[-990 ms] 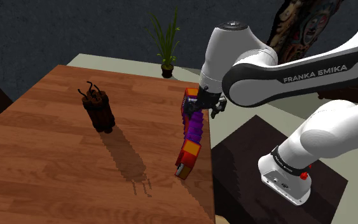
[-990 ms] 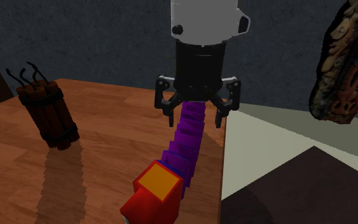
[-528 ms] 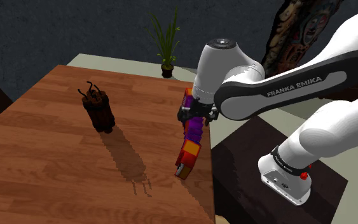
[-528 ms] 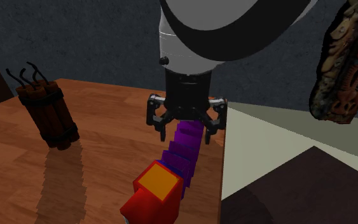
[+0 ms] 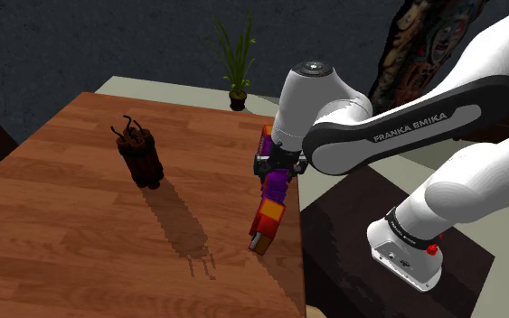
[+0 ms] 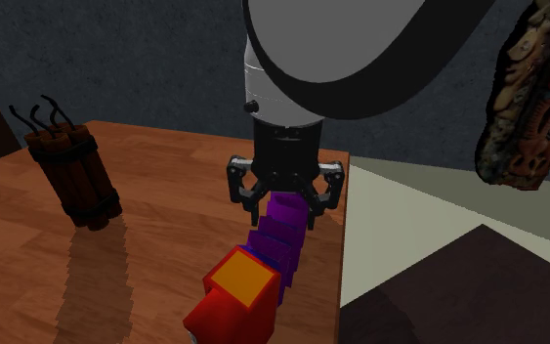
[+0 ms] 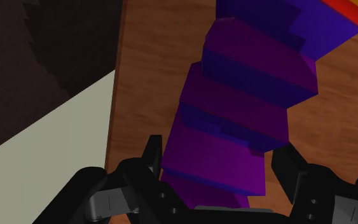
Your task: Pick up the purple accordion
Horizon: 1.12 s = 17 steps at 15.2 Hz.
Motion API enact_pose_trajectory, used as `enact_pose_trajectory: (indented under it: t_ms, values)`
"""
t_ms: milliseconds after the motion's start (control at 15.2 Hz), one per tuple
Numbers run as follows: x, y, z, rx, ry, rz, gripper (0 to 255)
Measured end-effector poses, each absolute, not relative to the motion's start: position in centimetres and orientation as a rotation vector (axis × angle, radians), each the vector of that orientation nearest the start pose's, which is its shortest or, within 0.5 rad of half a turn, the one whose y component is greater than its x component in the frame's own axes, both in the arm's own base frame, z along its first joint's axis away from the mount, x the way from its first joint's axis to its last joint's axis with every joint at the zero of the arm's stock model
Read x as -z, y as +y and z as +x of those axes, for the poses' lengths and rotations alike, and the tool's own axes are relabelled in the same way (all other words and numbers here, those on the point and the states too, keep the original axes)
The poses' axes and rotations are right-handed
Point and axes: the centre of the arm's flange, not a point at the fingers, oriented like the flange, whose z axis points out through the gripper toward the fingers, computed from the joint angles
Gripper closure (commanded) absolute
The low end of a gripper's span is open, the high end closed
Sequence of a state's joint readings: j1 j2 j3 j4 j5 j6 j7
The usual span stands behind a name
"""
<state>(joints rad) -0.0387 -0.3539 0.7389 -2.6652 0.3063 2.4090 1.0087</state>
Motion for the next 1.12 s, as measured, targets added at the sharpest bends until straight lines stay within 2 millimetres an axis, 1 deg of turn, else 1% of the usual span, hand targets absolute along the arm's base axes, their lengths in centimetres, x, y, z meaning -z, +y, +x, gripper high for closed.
enact_pose_trajectory:
  t_ms: [396,594,792,1122]
  values:
    - [-32.8,25.1,31.8,0.068,0.872,-3.011,255]
    - [-33.9,25.2,31.8,0.063,0.872,-3.015,255]
    - [-35.5,25.0,31.6,0.062,0.872,-3.015,255]
    - [-38.0,25.2,31.8,0.062,0.872,-3.015,255]
